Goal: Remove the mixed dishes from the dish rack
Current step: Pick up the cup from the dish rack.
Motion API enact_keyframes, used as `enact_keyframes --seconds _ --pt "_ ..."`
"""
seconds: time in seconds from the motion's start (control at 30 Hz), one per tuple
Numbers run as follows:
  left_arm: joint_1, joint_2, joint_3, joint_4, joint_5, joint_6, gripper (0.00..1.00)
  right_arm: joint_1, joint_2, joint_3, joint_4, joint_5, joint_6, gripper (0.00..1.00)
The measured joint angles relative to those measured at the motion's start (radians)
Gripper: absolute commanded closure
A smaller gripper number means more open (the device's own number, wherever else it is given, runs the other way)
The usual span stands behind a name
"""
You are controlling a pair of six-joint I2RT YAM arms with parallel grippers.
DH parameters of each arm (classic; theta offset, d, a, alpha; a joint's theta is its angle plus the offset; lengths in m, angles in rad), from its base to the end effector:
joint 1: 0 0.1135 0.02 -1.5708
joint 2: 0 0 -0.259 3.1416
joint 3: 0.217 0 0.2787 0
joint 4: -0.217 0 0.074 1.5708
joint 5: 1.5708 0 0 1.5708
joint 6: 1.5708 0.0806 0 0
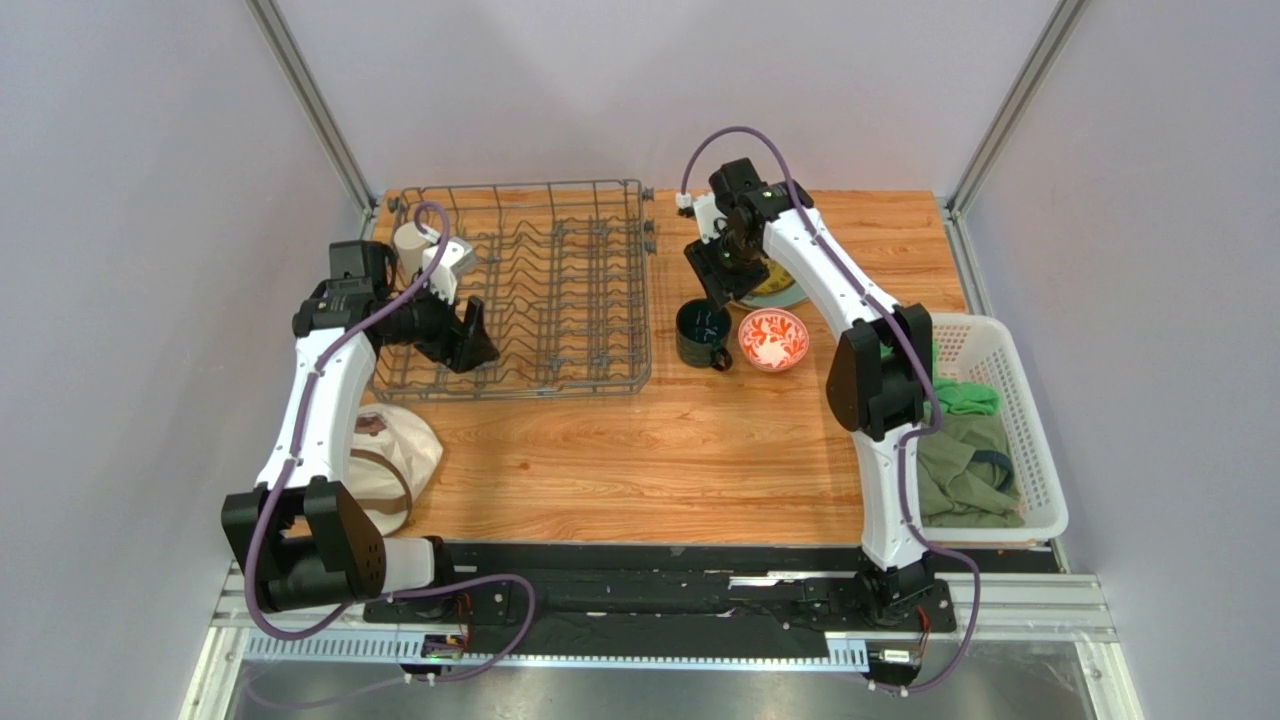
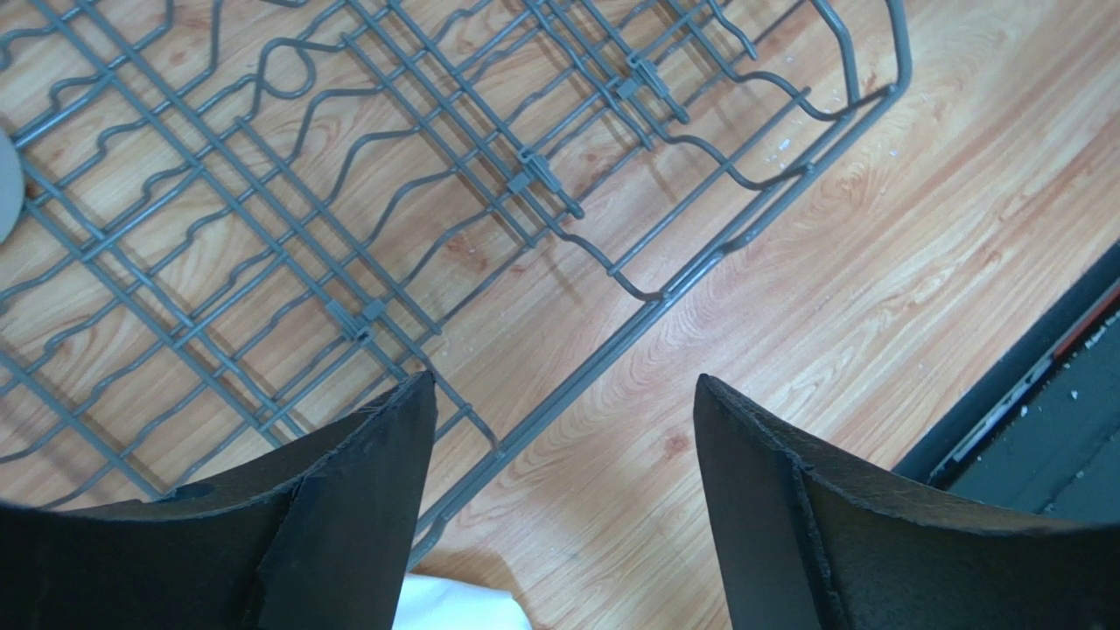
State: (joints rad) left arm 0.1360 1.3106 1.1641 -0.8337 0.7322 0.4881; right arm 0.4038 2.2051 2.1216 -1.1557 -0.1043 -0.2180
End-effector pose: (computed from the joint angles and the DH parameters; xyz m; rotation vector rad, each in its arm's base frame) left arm 0.3104 -0.0119 0.2722 0.6666 2.2163 -0.6241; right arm 0.4564 0.2041 0.2135 -0.8846 2.6726 0.1900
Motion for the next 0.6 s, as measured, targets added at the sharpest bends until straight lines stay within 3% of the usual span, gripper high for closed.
enact_keyframes --seconds 0.17,0.27,0.4,0.6 --pt "0.004 -0.010 0.000 0.055 -0.061 -0.065 0.02 0.000 -0.069 0.000 -0.004 -0.002 0.001 0.37" --pt "0.006 -0.010 0.002 0.093 -0.132 -0.103 0.01 0.000 -0.108 0.000 -0.006 -0.003 0.003 0.29" --pt "0.010 0.008 0.045 0.123 -0.238 -0.131 0.01 0.000 -0.177 -0.014 0.006 -0.015 0.006 0.02" --pt "0.011 0.126 0.214 0.153 -0.385 -0.158 0.01 0.000 -0.312 -0.117 0.058 -0.045 0.016 0.01"
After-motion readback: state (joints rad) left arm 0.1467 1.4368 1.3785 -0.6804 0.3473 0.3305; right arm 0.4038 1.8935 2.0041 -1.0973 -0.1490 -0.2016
